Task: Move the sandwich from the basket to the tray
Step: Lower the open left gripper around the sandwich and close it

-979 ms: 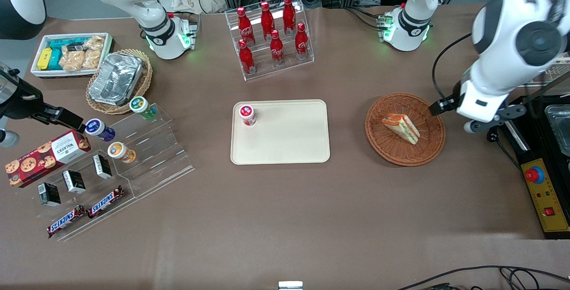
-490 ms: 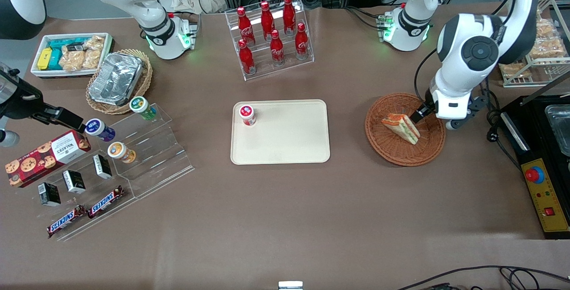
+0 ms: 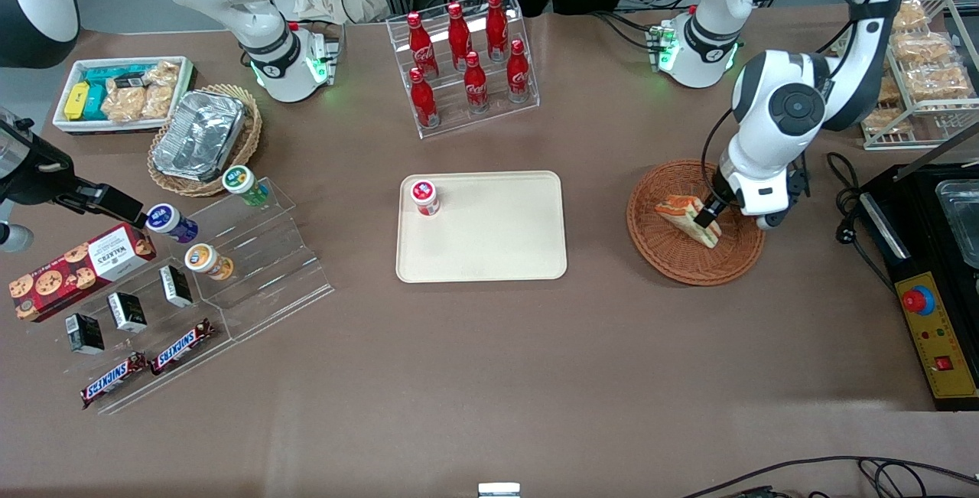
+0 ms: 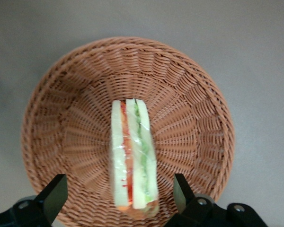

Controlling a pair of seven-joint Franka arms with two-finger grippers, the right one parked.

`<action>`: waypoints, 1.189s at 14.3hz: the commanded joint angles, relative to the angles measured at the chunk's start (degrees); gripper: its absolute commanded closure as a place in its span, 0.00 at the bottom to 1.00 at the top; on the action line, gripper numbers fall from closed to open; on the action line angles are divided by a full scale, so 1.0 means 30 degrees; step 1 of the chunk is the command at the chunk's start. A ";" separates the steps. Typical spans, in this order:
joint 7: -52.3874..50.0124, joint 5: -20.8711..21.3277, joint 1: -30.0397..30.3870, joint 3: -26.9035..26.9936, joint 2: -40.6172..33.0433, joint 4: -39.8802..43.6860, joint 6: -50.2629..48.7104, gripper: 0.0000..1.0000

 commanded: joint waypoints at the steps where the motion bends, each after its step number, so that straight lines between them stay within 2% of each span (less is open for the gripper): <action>1: -0.1656 0.0147 -0.0954 0.0259 0.0581 -0.0037 0.1062 0.01; 5: -0.2156 0.0176 -0.0984 0.0259 0.1022 -0.0095 0.1502 0.01; 11: -0.2156 0.0351 -0.0984 0.0259 0.1227 -0.1619 0.3701 0.02; 12: -0.2156 0.0352 -0.0984 0.0288 0.1431 -0.1590 0.3701 0.11; 14: -0.2331 0.0642 -0.0985 0.0288 0.1462 -0.1590 0.3701 0.40; 16: -0.2828 0.1024 -0.0984 0.0288 0.1404 -0.1560 0.3701 0.75; 17: -0.2830 0.1055 -0.0984 0.0288 0.1374 -0.1444 0.3672 0.89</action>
